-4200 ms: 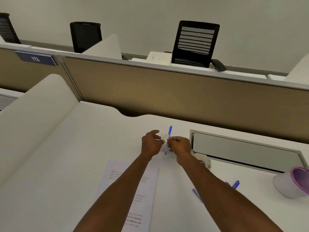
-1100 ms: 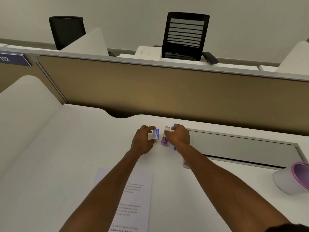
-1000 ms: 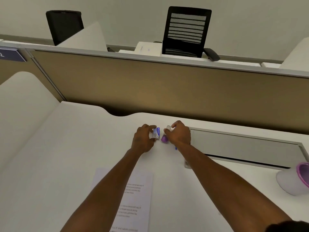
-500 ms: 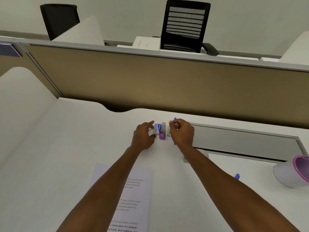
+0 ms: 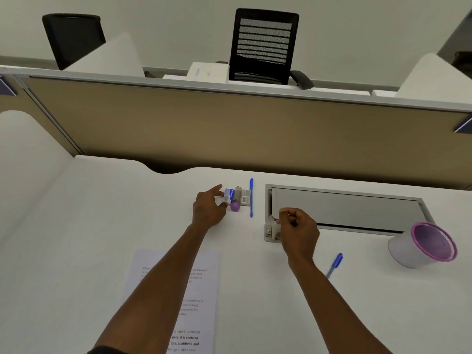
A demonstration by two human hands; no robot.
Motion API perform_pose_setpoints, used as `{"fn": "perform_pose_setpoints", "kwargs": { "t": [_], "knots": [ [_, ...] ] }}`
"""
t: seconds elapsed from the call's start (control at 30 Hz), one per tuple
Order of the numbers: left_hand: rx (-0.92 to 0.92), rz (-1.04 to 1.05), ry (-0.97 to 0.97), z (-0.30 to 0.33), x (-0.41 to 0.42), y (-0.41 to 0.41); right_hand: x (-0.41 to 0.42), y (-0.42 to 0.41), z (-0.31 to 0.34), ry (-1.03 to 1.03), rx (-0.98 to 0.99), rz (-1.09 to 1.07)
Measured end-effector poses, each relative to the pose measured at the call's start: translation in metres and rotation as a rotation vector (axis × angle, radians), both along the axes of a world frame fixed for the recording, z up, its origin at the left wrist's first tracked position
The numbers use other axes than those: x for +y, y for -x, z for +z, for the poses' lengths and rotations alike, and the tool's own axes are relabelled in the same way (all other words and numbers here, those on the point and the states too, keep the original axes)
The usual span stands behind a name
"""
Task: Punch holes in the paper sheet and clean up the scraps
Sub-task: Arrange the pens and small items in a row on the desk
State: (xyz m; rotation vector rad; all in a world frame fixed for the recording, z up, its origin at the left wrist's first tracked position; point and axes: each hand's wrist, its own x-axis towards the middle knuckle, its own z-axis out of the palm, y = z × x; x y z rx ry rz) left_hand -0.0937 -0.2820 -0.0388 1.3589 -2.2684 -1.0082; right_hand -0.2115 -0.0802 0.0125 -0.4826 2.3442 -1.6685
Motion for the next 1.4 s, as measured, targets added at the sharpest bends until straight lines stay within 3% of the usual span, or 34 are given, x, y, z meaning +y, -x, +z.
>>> {"fn": "perform_pose_setpoints", "kwargs": {
  "t": [0.13, 0.23, 0.37, 0.47, 0.6, 0.73, 0.8, 0.93, 1.07, 1.27, 1.4],
  "knots": [
    [0.004, 0.045, -0.026, 0.003, 0.004, -0.003, 0.039, 0.016, -0.004, -0.041, 0.079, -0.173],
    [0.139, 0.158, -0.050, 0.012, 0.020, -0.010, 0.084, 0.036, -0.014, -0.222, 0.145, -0.320],
    [0.330, 0.290, 0.013, 0.026, 0.075, -0.022, 0.130, 0.036, -0.032, -0.566, 0.162, -0.160],
    [0.403, 0.305, 0.059, 0.035, 0.132, -0.031, 0.138, 0.028, -0.035, -0.636, 0.153, -0.019],
    [0.520, 0.189, -0.108, 0.050, 0.212, -0.041, 0.139, 0.013, -0.026, -0.523, 0.084, 0.023],
    [0.387, 0.119, -0.411, 0.051, 0.265, -0.054, 0.133, -0.034, -0.007, -0.151, -0.397, 0.110],
    [0.383, 0.127, -0.530, 0.054, 0.271, -0.062, 0.127, -0.058, 0.001, -0.014, -0.491, 0.208],
    [0.462, 0.157, -0.550, 0.068, 0.248, -0.081, 0.103, -0.086, 0.017, 0.058, -0.515, 0.313],
    [0.427, 0.275, -0.492, 0.079, 0.200, -0.093, 0.066, -0.090, 0.033, 0.083, -0.508, 0.391],
    [0.306, 0.459, -0.311, 0.083, 0.090, -0.076, 0.036, -0.091, 0.022, -0.093, -0.387, 0.517],
    [0.216, 0.444, -0.251, 0.072, 0.028, -0.044, 0.035, -0.089, 0.005, -0.164, -0.335, 0.543]
  ]
}}
